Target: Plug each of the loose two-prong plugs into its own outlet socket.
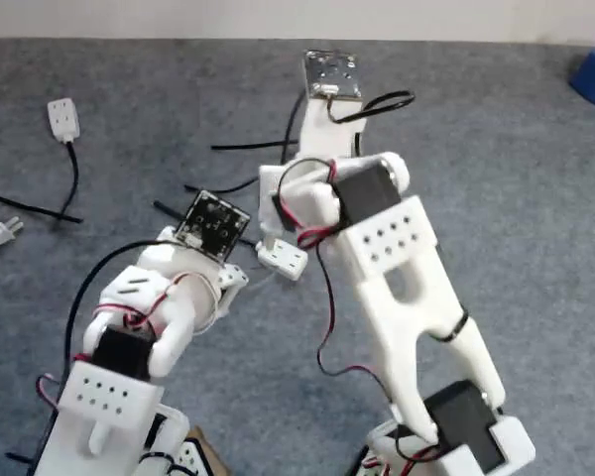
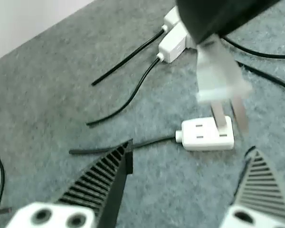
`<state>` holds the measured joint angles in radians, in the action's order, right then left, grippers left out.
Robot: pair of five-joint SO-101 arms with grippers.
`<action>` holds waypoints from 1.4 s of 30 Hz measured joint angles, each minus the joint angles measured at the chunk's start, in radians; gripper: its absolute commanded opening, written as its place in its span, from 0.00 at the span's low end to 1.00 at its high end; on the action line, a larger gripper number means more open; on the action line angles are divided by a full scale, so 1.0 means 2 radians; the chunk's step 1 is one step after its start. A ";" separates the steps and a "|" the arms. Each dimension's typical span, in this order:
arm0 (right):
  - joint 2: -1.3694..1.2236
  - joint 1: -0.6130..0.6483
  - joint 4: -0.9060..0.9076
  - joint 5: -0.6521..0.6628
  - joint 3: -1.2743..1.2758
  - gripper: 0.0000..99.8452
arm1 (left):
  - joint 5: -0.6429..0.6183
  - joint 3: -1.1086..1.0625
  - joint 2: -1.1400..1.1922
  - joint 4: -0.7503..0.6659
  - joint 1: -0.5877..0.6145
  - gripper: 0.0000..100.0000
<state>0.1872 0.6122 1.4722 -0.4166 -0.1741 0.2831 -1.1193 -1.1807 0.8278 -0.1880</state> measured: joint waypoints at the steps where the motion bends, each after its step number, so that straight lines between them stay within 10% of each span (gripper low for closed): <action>1: 0.002 0.005 0.003 0.000 0.000 0.01 | 0.002 0.000 0.011 -0.010 -0.002 0.35; 32: -0.015 0.012 -0.097 -0.012 0.117 0.01 | -0.002 0.068 0.075 0.004 -0.003 0.35; 42: -0.015 -0.093 0.005 0.059 0.080 0.01 | 0.019 0.003 0.075 0.007 0.038 0.35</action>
<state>0.1580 0.4266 1.4814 -0.2984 -0.0146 0.3214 -1.1132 -1.0303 0.8416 -0.1128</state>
